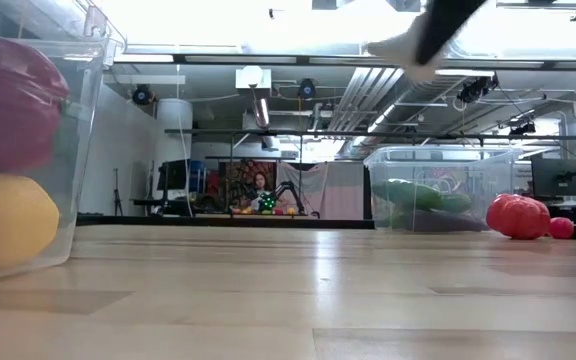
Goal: Sort produce into baskets
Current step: Put the white garlic into the top transparent bin
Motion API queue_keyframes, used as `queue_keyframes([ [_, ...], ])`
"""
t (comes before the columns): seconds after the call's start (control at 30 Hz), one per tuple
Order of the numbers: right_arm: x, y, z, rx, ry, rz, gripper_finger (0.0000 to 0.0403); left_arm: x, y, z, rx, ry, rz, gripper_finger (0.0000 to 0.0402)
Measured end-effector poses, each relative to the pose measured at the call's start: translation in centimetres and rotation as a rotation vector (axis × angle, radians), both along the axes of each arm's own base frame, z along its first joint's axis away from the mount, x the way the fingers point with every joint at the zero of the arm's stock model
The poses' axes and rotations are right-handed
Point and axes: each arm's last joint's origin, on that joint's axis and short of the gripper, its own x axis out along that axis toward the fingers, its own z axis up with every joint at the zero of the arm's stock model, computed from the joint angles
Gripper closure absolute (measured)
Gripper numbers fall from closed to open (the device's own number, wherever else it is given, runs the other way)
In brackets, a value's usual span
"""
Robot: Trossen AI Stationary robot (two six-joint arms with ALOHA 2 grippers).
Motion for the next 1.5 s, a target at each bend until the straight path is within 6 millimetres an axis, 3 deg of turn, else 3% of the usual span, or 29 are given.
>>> queue_keyframes([
  [0.1, 1.0, -3.2, 0.2, -0.142, -0.026, -0.085, 0.017, 0.0, 0.0, -0.1, -0.01, 0.009, 0.0, 0.0101],
  [0.3, 0.9, -12.7, 2.0, -0.41, 0.003, -0.354, 0.0169, 0.0, 0.0, -0.1, -0.032, 0.0, 0.0, 0.0101],
  [0.47, -2.7, -21.0, 4.9, -0.408, -0.093, -0.613, 0.0164, 0.0, 0.0, -0.1, -0.036, -0.001, -0.002, 0.0101],
  [0.63, -8.0, -26.7, 5.1, -0.218, -0.267, -0.905, 0.0163, 0.0, 0.0, -0.1, -0.037, 0.002, -0.008, 0.0101],
  [0.87, -12.3, -28.7, 3.1, -0.098, -0.403, -1.083, 0.0162, 0.0, 0.0, -0.1, -0.037, 0.002, -0.009, 0.0101],
  [1.23, -12.4, -29.8, 1.4, -0.116, -0.387, -1.014, 0.0158, 0.0, 0.0, -0.2, -0.037, 0.002, -0.009, 0.0101],
  [1.37, -12.7, -30.2, 1.2, -0.036, -0.389, -1.001, 0.0118, 0.0, 0.0, -0.2, -0.037, 0.002, -0.009, 0.0101],
  [1.5, -13.2, -30.7, 1.0, -0.015, -0.377, -1.032, 0.0039, 0.0, 0.0, -0.2, -0.036, 0.002, -0.003, 0.0101],
])
